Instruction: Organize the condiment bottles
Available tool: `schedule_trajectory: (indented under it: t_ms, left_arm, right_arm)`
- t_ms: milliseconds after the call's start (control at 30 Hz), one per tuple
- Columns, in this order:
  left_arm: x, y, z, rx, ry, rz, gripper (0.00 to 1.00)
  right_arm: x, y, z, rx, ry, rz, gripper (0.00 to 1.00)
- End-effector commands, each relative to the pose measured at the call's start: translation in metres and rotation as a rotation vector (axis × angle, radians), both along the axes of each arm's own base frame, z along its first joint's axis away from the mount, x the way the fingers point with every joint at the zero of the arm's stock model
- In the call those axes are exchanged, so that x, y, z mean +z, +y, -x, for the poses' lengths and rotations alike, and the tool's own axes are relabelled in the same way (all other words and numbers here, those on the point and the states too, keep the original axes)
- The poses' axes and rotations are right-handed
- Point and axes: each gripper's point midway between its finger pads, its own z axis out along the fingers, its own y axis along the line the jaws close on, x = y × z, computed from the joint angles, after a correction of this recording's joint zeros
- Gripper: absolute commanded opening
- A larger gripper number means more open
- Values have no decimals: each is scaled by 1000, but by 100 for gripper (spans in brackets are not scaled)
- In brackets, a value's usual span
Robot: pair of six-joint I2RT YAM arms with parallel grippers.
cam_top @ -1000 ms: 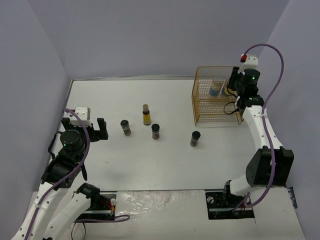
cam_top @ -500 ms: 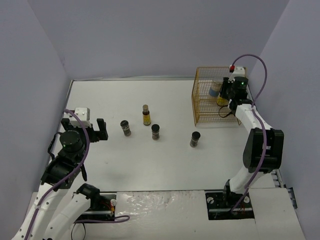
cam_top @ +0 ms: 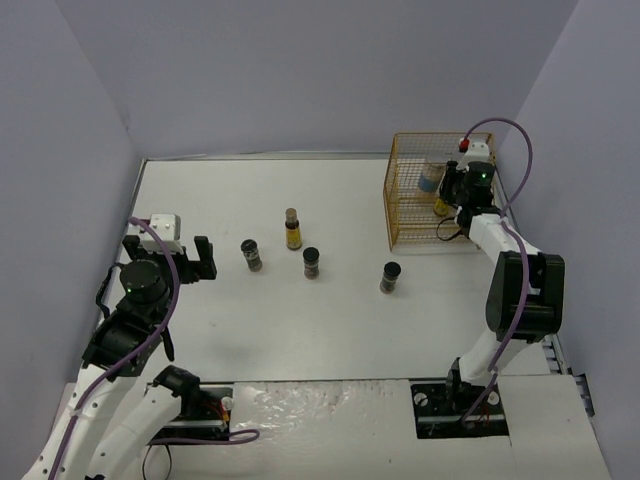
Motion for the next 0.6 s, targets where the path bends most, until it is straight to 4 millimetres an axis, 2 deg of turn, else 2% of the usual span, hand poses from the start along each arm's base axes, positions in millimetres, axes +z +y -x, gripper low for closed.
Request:
schedule_trajectory:
  t_ms: [0,67,133,167,267,333,567]
  left_arm:
    - [23,-1,-3,2,-68,24,97]
    - [23,-2,-4,0,-68,25,97]
    - [23,-2,-4,-2,-67,24,97]
    - [23,-2,-4,-3,-66,25,97]
    - [23,-2,-4,-3,-65,24,97]
    - [23,-2,-4,-3,-65,24,97]
    - [23,-2,-4,-5,-66,25,97]
  right_arm:
    - [37,-4,-10,-3,-138,17,6]
    - [39,-5,-8,-5,-141,17,9]
    - [39,-4,-8,2,-136,19,17]
    - [40,-3,-9,5,-133,20,23]
    - [41,0,-7,22,-125,12,51]
    - [48,3,-6,35,-131,4,60]
    - [96,15,9,79,-171,-13,76]
